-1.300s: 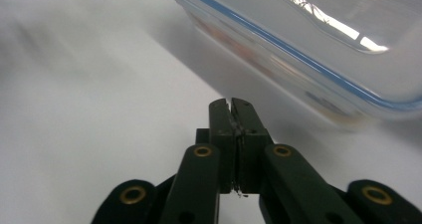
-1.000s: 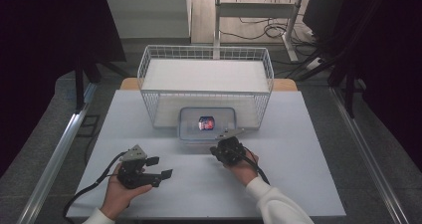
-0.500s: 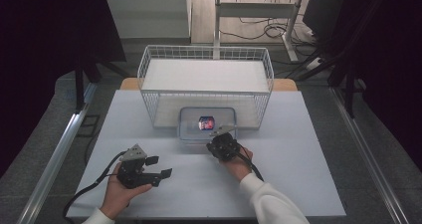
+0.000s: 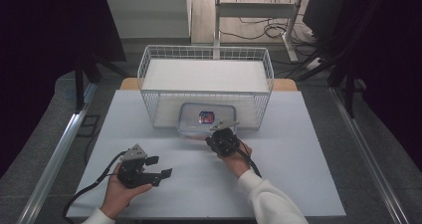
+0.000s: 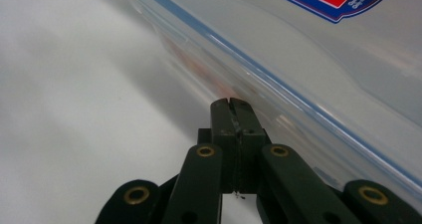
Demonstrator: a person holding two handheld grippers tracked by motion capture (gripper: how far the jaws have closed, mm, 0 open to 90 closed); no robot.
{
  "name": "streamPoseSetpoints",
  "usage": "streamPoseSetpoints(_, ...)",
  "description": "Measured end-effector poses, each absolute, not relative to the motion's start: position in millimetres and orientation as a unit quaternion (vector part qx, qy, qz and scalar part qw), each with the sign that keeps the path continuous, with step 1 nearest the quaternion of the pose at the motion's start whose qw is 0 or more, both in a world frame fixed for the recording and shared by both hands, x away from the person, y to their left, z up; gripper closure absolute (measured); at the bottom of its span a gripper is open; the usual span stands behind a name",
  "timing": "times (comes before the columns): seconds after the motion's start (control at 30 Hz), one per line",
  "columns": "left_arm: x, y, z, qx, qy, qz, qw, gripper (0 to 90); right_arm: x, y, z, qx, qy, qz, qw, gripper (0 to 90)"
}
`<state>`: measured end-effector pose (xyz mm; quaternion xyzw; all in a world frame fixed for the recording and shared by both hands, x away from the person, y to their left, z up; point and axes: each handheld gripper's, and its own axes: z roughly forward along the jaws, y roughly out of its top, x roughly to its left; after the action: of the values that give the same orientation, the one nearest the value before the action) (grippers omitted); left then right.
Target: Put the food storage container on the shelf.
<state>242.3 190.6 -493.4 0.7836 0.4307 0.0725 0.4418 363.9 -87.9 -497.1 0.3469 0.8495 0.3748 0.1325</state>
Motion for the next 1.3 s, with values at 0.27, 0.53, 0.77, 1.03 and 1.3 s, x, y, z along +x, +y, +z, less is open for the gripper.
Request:
streamPoseSetpoints(0.27,242,191,-493,0.783,0.431,0.074,0.443,26.7,380,-92,-495,0.366,0.838,0.381,0.139,89.0)
streamPoseSetpoints(0.53,242,192,-493,0.783,0.431,0.077,0.441,26.7,400,-88,-497,0.377,0.83,0.387,0.142,89.0)
streamPoseSetpoints(0.77,243,192,-493,0.788,0.429,0.078,0.436,26.6,417,-81,-499,0.392,0.818,0.398,0.137,89.0)
streamPoseSetpoints(1.03,243,193,-493,0.786,0.429,0.078,0.438,26.6,430,-76,-501,0.41,0.806,0.406,0.131,89.0)
streamPoseSetpoints(1.3,244,193,-493,0.791,0.426,0.086,0.431,26.6,415,-86,-492,0.38,0.828,0.388,0.137,88.9)
